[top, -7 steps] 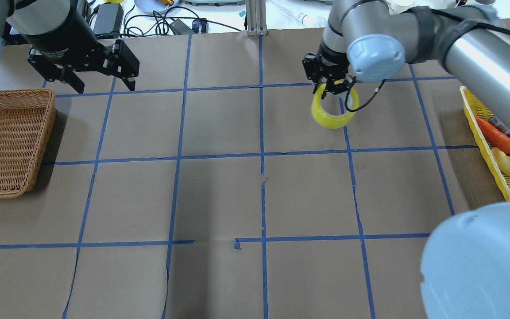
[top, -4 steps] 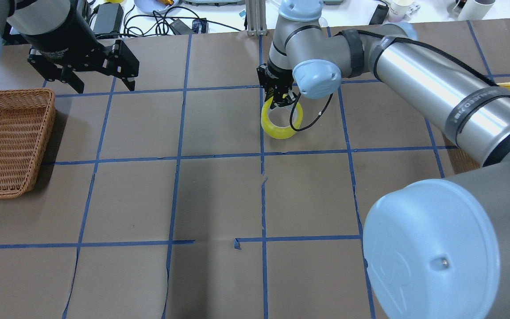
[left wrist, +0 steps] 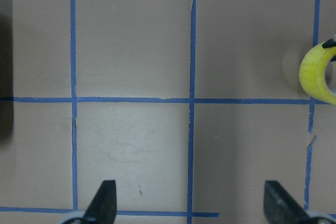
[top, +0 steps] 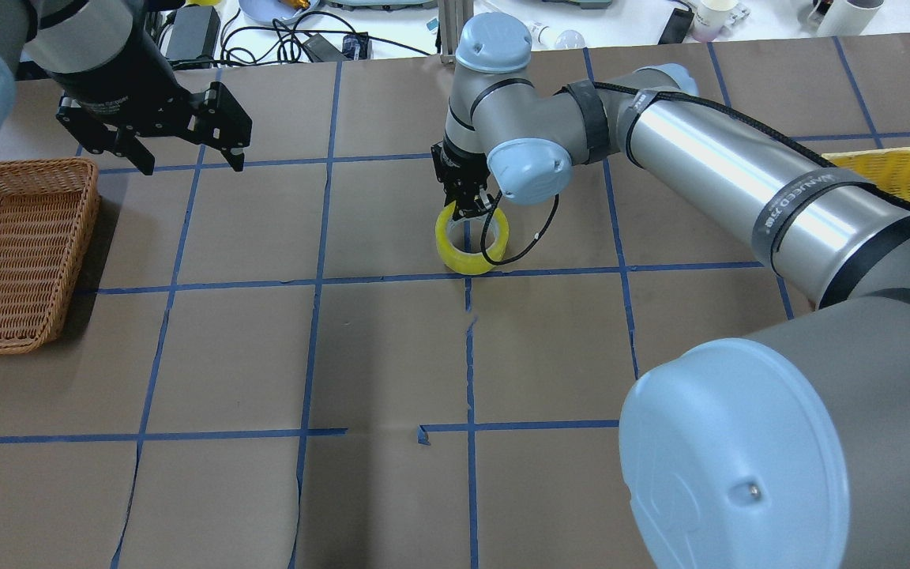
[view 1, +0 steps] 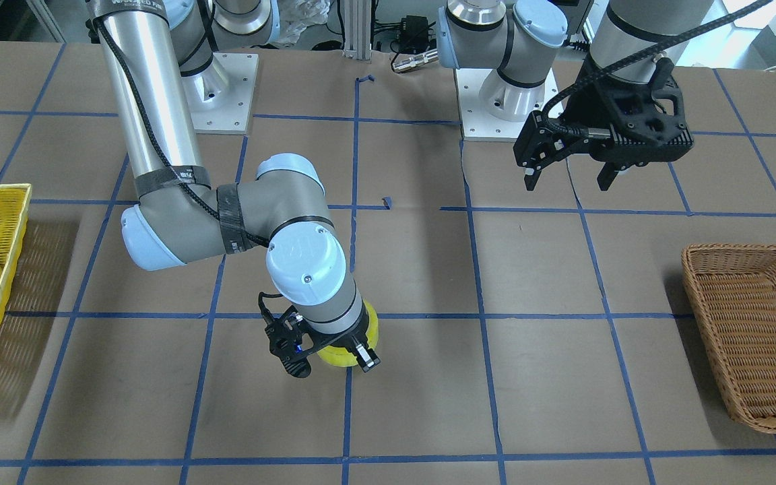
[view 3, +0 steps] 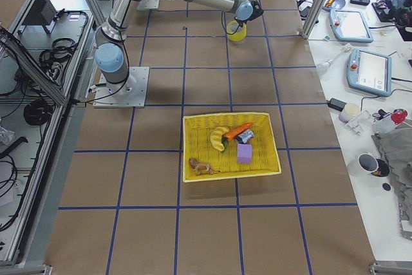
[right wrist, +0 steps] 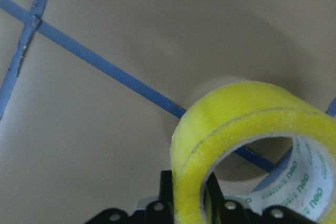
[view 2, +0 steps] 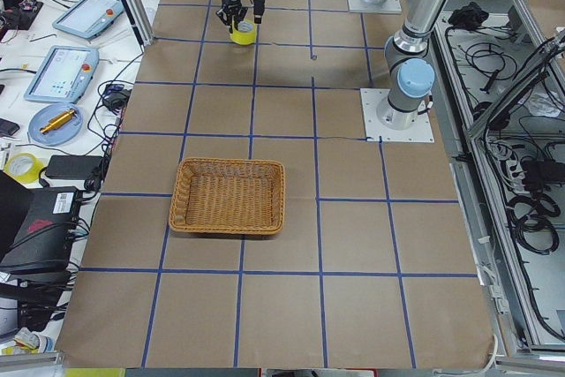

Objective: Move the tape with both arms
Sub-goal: 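Lift the tape roll with the right gripper and carry it to table center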

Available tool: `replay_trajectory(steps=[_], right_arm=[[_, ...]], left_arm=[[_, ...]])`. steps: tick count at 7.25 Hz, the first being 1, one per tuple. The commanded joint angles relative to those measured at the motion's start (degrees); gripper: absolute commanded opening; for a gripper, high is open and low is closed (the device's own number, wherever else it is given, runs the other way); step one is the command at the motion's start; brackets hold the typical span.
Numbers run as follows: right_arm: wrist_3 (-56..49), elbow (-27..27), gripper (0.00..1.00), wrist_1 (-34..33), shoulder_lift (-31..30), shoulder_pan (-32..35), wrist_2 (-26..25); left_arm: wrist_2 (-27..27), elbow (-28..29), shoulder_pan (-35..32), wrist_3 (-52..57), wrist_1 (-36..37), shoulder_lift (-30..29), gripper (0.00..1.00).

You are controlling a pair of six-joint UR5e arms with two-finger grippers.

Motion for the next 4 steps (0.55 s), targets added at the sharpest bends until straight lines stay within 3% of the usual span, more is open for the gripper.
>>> replay_trajectory(steps=[1,2,3,4], right_arm=[[0.8,1.2,0.0,0.1,-0.1,0.4,0.1],[0.0,1.2,0.6,0.2,-0.3,0.4,0.1],[-0.2,1.1,0.99,0.2,-1.7,0.4,0.0],[-0.2,1.0,1.0,0.4,-3.0,0.4,0.0]], left_arm=[[0.0,-0.9,0.0,-0.2,-0.1,0.0,1.0],[-0.7,-0.8,0.0,-0.8,0.2,-0.5,1.0],[-1.0,-0.9,-0.1,-0.8,3.4,-2.2,1.0],[-1.0,-0.8,-0.1,-0.6,4.1,-3.0,1.0]])
